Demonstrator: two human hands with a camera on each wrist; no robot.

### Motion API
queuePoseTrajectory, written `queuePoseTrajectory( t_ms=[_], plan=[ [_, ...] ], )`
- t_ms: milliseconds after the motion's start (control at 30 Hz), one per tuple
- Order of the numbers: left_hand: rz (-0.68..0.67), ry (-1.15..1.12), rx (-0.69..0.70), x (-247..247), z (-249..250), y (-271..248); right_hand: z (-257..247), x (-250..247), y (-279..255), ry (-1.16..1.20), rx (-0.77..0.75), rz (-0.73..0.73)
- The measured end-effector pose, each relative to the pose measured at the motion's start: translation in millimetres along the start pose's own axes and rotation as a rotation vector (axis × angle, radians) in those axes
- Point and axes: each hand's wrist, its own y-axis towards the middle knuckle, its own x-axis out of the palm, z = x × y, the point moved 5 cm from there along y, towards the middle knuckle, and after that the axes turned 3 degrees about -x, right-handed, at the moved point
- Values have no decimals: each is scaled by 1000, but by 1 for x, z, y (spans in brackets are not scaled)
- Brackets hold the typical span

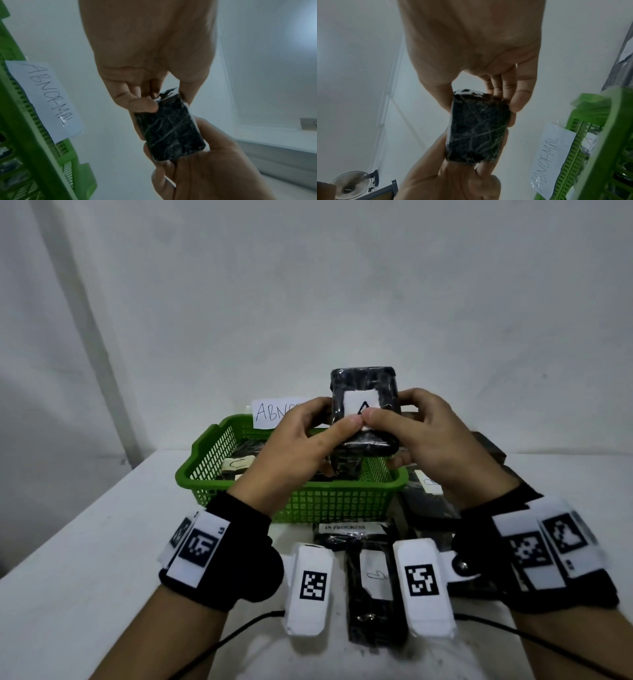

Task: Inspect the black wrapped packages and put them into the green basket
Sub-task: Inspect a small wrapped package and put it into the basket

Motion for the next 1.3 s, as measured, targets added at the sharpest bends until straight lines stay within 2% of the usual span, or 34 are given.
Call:
queuePoseTrajectory(
  t_ms=[200,333,467,533,633,700,767,867,933,1000,1100,1167,1300],
  plan=[
    [-73,-70,5,-4,6,0,-3,-6,-1,76,5,20],
    [4,-45,35,-7,4,3,-2,-7,-1,33,25,-22],
    [8,27,85,-6,1,3,-4,-2,-5,128,48,-113],
    [-12,27,108,-5,3,1,-3,-3,-4,90,7,-79],
    [-55,44,147,-2,8,0,-3,-7,-1,57,-79,53],
    [-36,-6,128,-2,7,2,-5,-8,-1,58,-137,71],
    [-29,-75,74,-2,3,4,-7,-6,-2,51,-145,17],
    [-48,-75,46,0,0,5,-2,0,-2,68,-59,-78],
    [3,-71,66,-3,0,5,1,1,-2,102,-6,-48],
    [85,-96,83,-9,0,5,0,-2,-3,94,-16,2],
    [144,-80,88,-18,0,5,-5,0,-4,108,-29,-78],
    [91,-66,101,-17,3,5,-4,4,-6,128,-9,-115],
    [-58,-116,115,-10,9,2,-6,-1,-4,187,-66,59]
  ],
)
